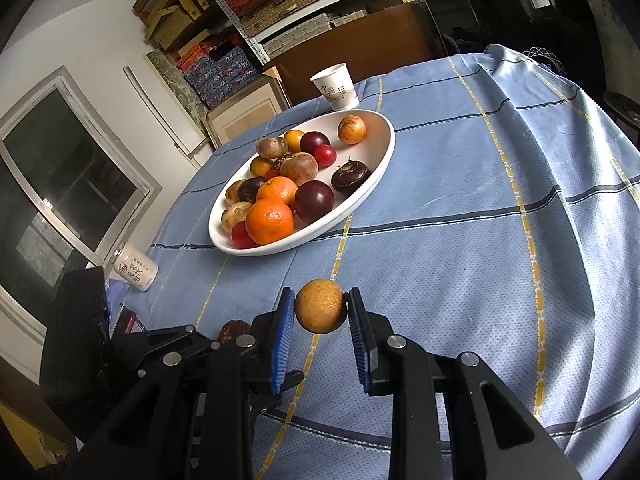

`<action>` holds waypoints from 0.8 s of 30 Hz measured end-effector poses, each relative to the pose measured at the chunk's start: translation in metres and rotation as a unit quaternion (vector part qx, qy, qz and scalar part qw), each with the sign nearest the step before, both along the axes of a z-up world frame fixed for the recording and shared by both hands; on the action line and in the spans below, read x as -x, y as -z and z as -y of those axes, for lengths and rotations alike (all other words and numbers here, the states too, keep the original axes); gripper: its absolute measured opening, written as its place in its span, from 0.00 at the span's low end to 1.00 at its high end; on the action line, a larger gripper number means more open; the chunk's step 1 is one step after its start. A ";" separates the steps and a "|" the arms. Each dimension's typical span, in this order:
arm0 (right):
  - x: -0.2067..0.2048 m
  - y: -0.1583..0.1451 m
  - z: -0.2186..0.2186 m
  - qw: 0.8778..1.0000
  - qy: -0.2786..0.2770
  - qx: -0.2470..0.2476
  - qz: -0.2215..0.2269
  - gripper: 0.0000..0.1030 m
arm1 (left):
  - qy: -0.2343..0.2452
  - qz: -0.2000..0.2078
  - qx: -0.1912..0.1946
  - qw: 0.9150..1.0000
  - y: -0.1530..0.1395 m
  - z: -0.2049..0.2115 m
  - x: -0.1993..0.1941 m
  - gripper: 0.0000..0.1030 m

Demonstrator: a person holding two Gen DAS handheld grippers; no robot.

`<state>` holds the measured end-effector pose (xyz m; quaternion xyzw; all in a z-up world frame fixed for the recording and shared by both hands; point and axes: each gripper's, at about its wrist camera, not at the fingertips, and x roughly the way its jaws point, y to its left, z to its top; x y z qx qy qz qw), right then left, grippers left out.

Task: Organize fruits
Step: 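Grasp a red tomato with the left gripper while the right holds the tan fruit, then carry both fruits over the plate and open both grippers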

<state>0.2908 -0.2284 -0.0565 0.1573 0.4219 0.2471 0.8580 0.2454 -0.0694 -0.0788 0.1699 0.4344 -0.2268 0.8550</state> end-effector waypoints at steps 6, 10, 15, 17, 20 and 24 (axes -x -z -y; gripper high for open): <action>0.000 0.001 -0.001 1.000 -0.001 0.001 -0.001 0.27 | -0.005 0.003 -0.001 1.000 -0.001 0.000 0.004 0.27; 0.000 0.001 -0.002 1.000 -0.001 0.000 0.004 0.27 | -0.006 0.007 0.006 1.000 -0.005 -0.001 0.009 0.27; 0.001 0.002 -0.004 1.000 -0.006 0.002 0.009 0.27 | -0.008 0.022 0.021 0.999 -0.017 -0.003 0.015 0.27; 0.001 0.001 -0.004 1.000 -0.006 0.003 0.012 0.27 | -0.012 0.022 0.026 0.999 -0.020 -0.005 0.014 0.27; 0.000 -0.001 -0.006 1.000 -0.004 0.011 0.028 0.27 | -0.024 0.020 0.044 0.999 -0.031 -0.014 0.006 0.27; -0.015 -0.013 -0.013 0.998 -0.016 0.008 0.052 0.27 | -0.049 0.033 0.089 0.994 -0.063 -0.042 -0.024 0.26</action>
